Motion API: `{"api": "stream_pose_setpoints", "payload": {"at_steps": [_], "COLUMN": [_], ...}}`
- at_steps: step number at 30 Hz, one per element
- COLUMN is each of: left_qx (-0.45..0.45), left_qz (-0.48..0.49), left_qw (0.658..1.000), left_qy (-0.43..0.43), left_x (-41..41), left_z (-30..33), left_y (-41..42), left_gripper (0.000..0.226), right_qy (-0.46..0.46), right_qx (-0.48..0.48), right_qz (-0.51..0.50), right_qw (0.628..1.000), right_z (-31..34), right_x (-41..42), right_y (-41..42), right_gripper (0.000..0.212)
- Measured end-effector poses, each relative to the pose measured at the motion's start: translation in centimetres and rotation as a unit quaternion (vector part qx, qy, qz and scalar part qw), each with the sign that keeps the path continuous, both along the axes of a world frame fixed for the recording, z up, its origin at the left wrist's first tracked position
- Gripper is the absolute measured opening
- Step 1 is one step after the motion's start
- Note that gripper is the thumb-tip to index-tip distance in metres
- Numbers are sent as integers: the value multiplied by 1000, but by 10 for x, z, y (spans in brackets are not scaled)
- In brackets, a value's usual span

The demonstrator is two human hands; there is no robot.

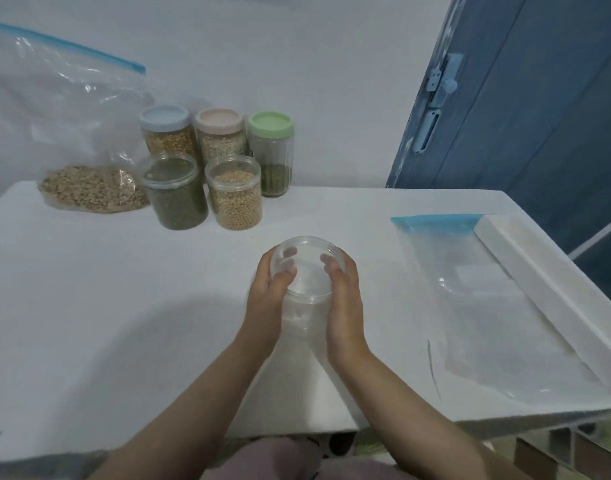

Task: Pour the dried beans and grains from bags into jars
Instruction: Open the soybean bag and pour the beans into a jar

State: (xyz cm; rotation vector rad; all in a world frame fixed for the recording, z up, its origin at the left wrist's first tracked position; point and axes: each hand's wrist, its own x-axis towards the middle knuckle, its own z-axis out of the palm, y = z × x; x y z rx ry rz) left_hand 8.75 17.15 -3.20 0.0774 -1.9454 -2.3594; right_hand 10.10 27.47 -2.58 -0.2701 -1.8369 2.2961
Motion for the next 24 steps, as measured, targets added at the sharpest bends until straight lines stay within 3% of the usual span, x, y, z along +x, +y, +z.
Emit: {"api": "stream_pose_setpoints", "payload": {"at_steps": [6,7,10,12,16,21,24], "left_qx": [-28,-45,-122,-167,-184,-182,-177], "left_qz": [10,-3,-48,-79,-103,-114,-126], "left_qw": [999,999,990,981,976,975,975], "left_qy": [18,24,46,61,50,47,38], "left_x": [32,35,41,45,44,37,33], "left_z": [2,0,-7,-9,-12,-9,-9], "left_y": [-37,-46,-75,-90,-115,-130,-138], "left_gripper": [28,37,99,112,114,103,102], "right_qy": [15,14,15,18,34,173,210], "right_qx": [8,7,11,27,109,262,294], "right_qz": [41,44,47,46,69,94,185], "right_qw": [999,999,999,998,991,945,914], "right_z": [1,1,0,-1,0,-3,-1], "right_x": [22,25,29,29,23,14,3], "right_y": [-34,-40,-56,-66,-78,-74,-65], "right_gripper": [23,22,21,21,19,62,76]}}
